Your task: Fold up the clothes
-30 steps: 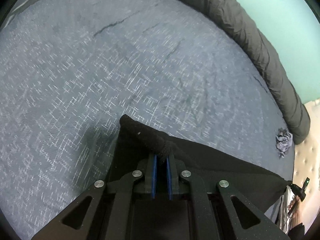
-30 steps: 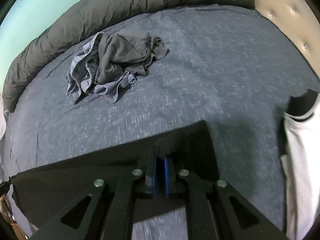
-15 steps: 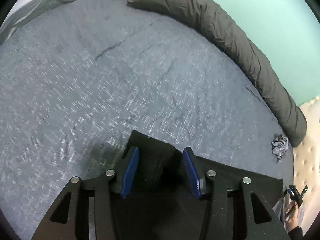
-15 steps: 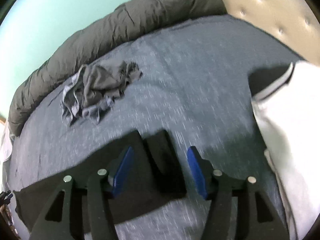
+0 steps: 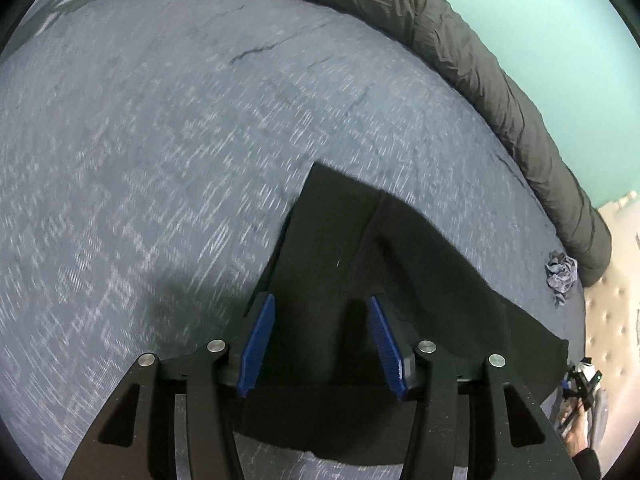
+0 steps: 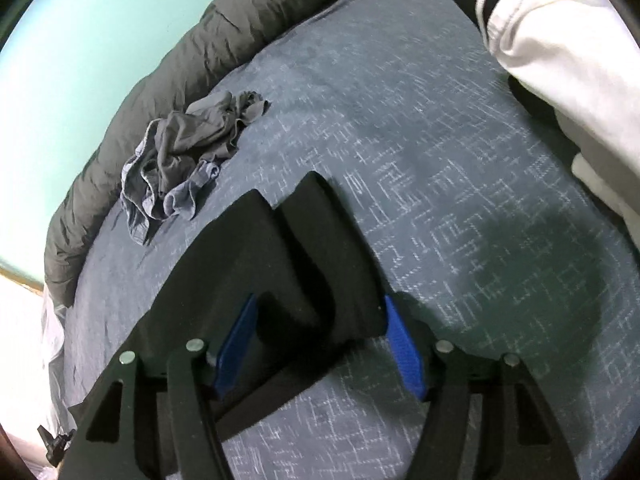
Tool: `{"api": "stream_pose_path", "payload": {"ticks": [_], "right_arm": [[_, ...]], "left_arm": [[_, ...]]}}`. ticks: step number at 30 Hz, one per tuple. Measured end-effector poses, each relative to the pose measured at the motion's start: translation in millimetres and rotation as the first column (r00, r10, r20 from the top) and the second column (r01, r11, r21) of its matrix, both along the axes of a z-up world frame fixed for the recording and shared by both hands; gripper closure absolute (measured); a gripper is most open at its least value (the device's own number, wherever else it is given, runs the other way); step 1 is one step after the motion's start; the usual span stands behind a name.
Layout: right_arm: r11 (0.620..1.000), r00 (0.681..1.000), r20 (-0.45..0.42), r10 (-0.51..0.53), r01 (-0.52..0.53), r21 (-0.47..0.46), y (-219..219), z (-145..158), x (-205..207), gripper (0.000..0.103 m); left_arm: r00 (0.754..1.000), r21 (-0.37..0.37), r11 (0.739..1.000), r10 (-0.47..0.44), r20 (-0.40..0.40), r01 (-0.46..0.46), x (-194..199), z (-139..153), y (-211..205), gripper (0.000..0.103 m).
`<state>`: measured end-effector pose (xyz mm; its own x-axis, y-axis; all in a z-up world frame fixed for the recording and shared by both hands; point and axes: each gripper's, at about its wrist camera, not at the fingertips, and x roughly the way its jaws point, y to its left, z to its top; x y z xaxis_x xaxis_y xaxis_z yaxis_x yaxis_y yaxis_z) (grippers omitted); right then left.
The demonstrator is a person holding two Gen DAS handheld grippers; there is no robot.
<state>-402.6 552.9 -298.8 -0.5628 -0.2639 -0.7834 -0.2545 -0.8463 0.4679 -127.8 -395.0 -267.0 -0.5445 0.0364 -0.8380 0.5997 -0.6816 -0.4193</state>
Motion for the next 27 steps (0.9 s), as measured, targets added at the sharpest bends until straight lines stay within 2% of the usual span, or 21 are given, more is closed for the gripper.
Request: {"api": "stream_pose_path", "payload": {"ticks": [3, 6, 12, 19, 21, 22, 23, 25, 27], "right_arm": [[0.999, 1.000, 0.003, -0.028, 0.028, 0.022, 2, -4, 1, 0.041], [0.998, 0.998, -0.014, -0.068, 0.068, -0.007, 3, -5, 6, 0.041], [0.988, 0.994, -0.047, -0.098, 0.092, -0.126, 1, -9, 25, 0.040], [0.996, 0.997, -0.049, -0.063, 0.060, -0.058, -16, -4, 1, 0.038], [0.999, 0.998, -0.060, -0.035, 0.033, -0.037, -24, -3, -2, 0.052], [0.999, 0.998, -0.064, -0.023, 0.021, -0.025, -28, -2, -4, 0.080], [1.000, 0.998, -0.061, -0.020, 0.020, -0.003, -31, 1, -3, 0.088], [1.000, 0.997, -0.073, -0.016, 0.018, 0.021, -36, 10, 1, 0.094], [0.999, 0.994, -0.110, -0.024, 0.027, 0.021, -35, 27, 10, 0.094]], "left_arm": [[1.000, 0.013, 1.000, 0.022, -0.017, -0.021, 13, -6, 2, 0.050], [0.998, 0.039, 0.998, 0.048, -0.036, -0.046, 28, -10, 3, 0.049], [0.999, 0.063, 0.997, 0.039, -0.032, -0.037, 36, -21, 6, 0.045], [0.997, 0.065, 0.997, 0.054, -0.058, -0.050, 42, -25, 10, 0.039], [0.997, 0.065, 0.997, 0.055, -0.059, -0.051, 43, -26, 11, 0.039], [0.997, 0.069, 0.996, 0.058, -0.059, -0.054, 42, -26, 9, 0.039], [0.996, 0.070, 0.996, 0.061, -0.060, -0.056, 42, -26, 9, 0.039], [0.996, 0.069, 0.996, 0.063, -0.060, -0.059, 41, -26, 8, 0.039], [0.996, 0.065, 0.996, 0.062, -0.060, -0.058, 42, -25, 9, 0.039]]}}
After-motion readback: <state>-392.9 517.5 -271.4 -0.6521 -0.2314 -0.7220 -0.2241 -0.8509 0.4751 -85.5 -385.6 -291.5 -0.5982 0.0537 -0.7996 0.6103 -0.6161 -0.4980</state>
